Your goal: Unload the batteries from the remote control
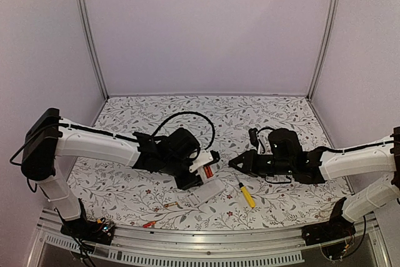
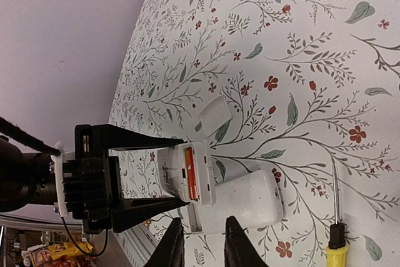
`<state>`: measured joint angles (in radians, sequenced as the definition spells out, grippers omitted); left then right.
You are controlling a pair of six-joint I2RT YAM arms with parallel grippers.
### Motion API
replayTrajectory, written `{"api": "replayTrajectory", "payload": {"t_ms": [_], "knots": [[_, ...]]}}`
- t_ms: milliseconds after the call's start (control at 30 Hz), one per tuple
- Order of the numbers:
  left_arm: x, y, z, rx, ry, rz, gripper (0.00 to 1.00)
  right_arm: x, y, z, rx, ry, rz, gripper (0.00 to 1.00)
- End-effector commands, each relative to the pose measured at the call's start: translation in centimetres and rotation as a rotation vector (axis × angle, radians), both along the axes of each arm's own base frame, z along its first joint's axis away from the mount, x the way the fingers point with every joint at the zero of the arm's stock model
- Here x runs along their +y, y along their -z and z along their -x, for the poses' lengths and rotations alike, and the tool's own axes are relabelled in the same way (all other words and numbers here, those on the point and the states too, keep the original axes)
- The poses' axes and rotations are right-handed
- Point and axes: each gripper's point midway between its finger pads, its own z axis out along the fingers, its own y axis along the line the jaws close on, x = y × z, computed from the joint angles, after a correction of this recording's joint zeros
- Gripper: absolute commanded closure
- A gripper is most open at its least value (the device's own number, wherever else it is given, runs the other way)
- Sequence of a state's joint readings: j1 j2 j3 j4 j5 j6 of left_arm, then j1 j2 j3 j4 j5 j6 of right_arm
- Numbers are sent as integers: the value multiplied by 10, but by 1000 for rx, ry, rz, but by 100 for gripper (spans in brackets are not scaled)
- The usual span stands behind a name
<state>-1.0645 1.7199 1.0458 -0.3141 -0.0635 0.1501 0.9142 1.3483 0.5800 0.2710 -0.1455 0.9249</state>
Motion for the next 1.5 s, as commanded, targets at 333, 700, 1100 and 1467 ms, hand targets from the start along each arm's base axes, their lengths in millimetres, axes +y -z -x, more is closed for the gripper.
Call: {"api": "replayTrajectory", "payload": {"t_ms": [333, 700, 1100, 1467], "knots": [[-36, -31, 47, 210, -24, 152, 83, -25, 12, -8, -17, 63, 131, 46], [-65, -9, 124, 468, -59, 130, 81, -29, 13, -8, -26, 70, 145, 44], [-43, 43, 117, 441, -77, -30, 79, -35, 17, -4, -20, 84, 139, 43], [-24, 63, 82, 331, -24, -114, 75, -33, 8, -10, -37, 90, 150, 40]]}}
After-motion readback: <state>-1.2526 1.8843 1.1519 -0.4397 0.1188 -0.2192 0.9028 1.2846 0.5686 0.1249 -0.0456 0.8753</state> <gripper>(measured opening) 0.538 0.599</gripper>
